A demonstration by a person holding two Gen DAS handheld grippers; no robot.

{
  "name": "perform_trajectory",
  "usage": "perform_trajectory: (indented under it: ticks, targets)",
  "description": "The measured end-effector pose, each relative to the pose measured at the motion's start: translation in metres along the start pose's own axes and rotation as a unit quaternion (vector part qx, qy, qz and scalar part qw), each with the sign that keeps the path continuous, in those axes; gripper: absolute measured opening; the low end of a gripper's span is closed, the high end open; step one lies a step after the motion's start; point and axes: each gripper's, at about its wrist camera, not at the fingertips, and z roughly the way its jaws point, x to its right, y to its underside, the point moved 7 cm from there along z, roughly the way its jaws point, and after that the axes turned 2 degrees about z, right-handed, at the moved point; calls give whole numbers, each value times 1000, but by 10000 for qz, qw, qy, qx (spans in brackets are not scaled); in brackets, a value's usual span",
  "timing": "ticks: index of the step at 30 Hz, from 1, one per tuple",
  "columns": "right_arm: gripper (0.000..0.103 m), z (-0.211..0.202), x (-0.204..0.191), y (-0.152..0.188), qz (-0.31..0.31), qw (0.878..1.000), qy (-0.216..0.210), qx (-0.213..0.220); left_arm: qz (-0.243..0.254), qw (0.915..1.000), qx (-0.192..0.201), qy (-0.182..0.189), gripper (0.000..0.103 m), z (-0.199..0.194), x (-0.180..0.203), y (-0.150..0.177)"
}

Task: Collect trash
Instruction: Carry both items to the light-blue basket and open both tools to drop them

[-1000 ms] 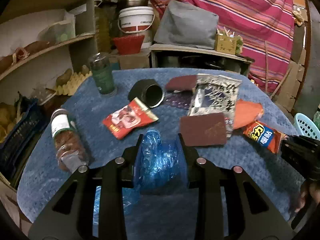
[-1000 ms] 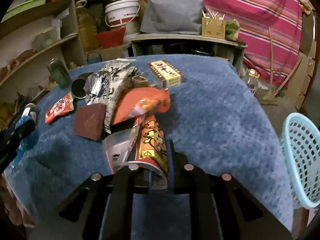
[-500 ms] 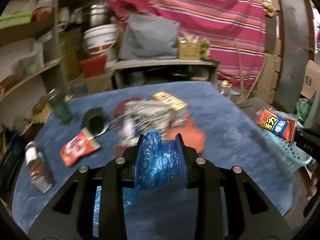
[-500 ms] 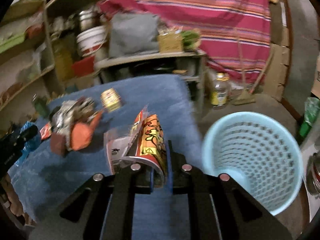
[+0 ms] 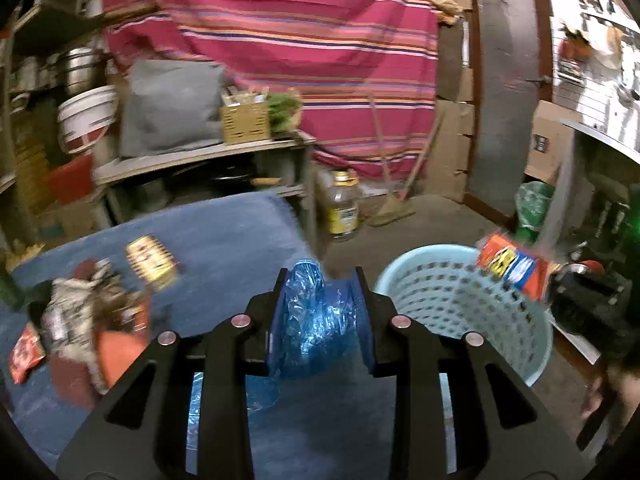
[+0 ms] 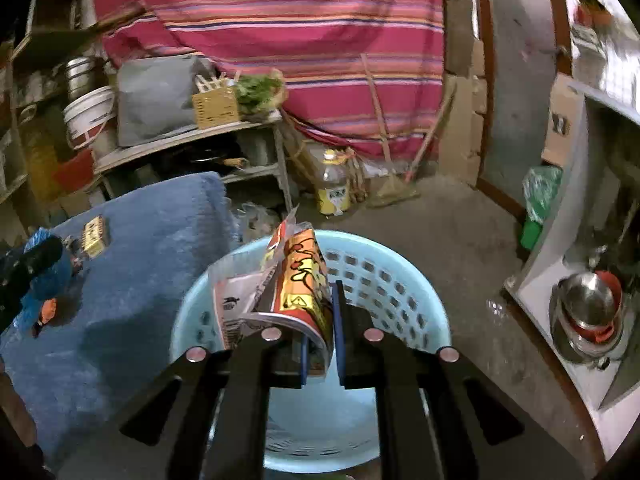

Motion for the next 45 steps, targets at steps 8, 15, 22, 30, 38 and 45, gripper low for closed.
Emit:
perform_trajectory:
  ticks: [8,15,22,30,38,45]
  targets:
    - [10,6,45,7,276,9995,141,-43,167,9981,-10,591,29,29,79,-18]
    - [10,9,60,12,440,9989,119,-126,158,9961,-177,853,29,55,114,-20]
    - [10,18,52,14,342,9991,75,-227,254,9966,-380,691,34,79,116,-6]
    - [10,27,39,15,241,9991,39,-350,20,9951,-751,640,58,100,93,10]
    - [10,42,29,21,236,9975,14,-666,1,9967,-679,437,75,89,69,12]
    - [30,52,10,25,105,9959,191,-879,98,9991,-419,-37,87,54,24,15]
